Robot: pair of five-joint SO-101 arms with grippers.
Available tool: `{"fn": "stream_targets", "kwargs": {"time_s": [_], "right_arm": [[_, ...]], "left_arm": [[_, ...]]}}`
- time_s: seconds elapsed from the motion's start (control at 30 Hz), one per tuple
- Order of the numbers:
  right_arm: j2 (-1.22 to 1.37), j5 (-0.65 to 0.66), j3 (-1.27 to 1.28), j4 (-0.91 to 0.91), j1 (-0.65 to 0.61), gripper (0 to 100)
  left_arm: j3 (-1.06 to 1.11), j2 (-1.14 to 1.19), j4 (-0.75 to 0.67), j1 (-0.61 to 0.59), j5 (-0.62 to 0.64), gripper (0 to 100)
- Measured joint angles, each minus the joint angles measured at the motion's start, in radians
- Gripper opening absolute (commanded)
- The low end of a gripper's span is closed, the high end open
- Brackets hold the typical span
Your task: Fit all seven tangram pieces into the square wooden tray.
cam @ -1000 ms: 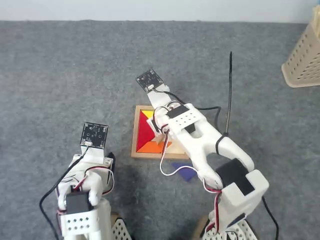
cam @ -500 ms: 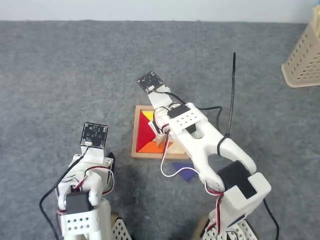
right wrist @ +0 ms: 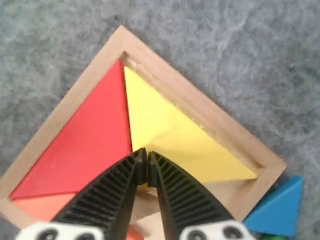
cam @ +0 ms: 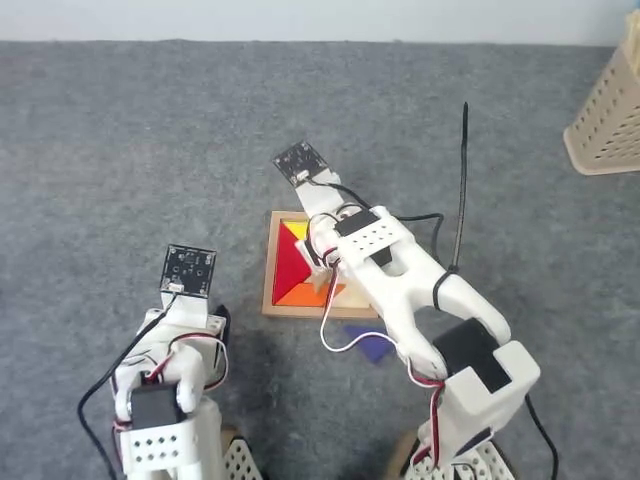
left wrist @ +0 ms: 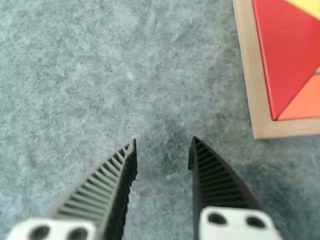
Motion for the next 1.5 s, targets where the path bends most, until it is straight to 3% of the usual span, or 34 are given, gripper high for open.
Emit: {"fn": "stream_targets", "kwargs": {"time_s": [0.53, 0.93, 1.5], "right_arm": [[0.008, 0.000, -0.005, -0.074, 0.002, 0.6], [-0.377, 0.000, 0.253, 0.112, 0.002, 0.6], [-0.224, 0.000, 0.176, 0.226, 0.002, 0.6]], "left_arm": [[0.000, 0.000, 0.000, 0.000, 0.000, 17], [0.000, 0.000, 0.000, 0.000, 0.000, 17], [0.000, 0.000, 0.000, 0.000, 0.000, 17]]}}
